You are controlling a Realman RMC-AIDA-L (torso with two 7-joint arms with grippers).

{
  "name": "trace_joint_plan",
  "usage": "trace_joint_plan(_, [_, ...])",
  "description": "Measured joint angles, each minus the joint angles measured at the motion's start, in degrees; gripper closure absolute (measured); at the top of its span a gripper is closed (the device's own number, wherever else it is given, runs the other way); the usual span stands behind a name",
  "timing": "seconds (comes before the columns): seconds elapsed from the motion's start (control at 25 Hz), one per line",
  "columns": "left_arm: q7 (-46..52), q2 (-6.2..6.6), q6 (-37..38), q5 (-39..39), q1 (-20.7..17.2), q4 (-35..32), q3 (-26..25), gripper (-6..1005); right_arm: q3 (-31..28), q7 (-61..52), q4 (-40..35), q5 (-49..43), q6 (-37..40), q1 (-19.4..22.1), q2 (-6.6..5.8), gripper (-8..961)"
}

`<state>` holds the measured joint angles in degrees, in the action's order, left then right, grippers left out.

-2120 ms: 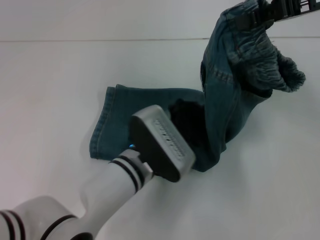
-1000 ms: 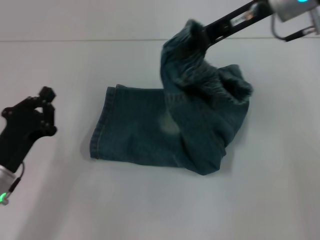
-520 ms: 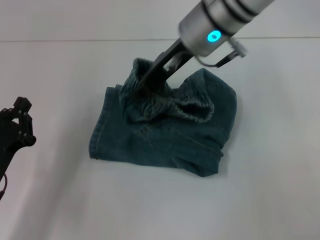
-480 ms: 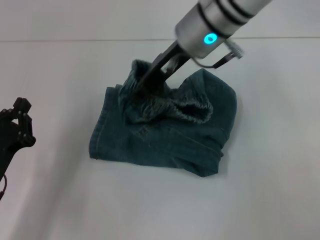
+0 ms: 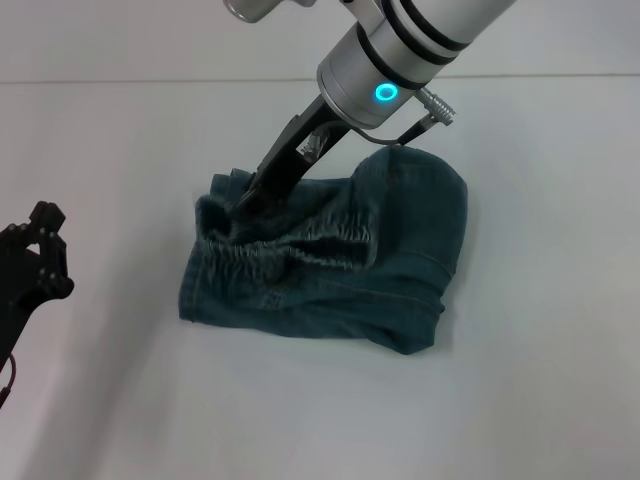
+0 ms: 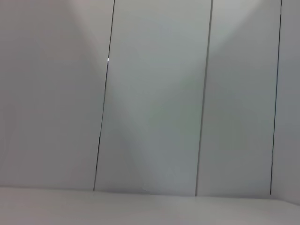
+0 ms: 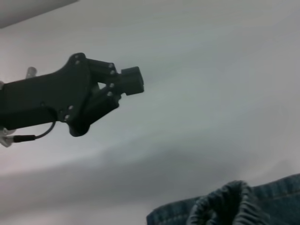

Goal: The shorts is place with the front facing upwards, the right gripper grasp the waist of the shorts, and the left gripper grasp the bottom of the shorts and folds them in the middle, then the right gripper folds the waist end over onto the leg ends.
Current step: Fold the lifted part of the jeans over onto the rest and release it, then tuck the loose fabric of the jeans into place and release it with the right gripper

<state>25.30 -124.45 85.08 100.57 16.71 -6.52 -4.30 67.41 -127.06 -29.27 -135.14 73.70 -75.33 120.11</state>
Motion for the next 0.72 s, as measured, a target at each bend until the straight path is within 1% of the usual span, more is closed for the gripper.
trace_joint_plan(0.04, [-0.01,0.00,-0.10,0.01,0.01,0.00,0.04,950,0.00,0.04,-0.09,0.15,0.18,0.07,-0.04,569])
trace_joint_plan(0.28, [-0.02,0.00,-0.15,0.05,0.10,-0.04,0.09,947,-0.88,0.07,-0.99,0.47,1.95,0.76,-0.38,317])
trace_joint_plan(0.48, [-0.01,0.06,-0.19,0.07,0.30,-0.08,0.36,944,-2.98,-1.31,-6.97,0.48,8.38,3.68,-1.01,225])
trace_joint_plan(0.56, [-0.01,0.07,-0.19,0.07,0.35,-0.07,0.41,943,-4.14,-2.23,-9.53,0.47,12.61,4.86,-1.70,188])
trace_joint_plan(0.72, [0.02,0.09,-0.39,0.07,0.39,-0.08,0.42,940,-5.97,-3.24,-12.31,-0.44,20.13,7.02,-3.54,114])
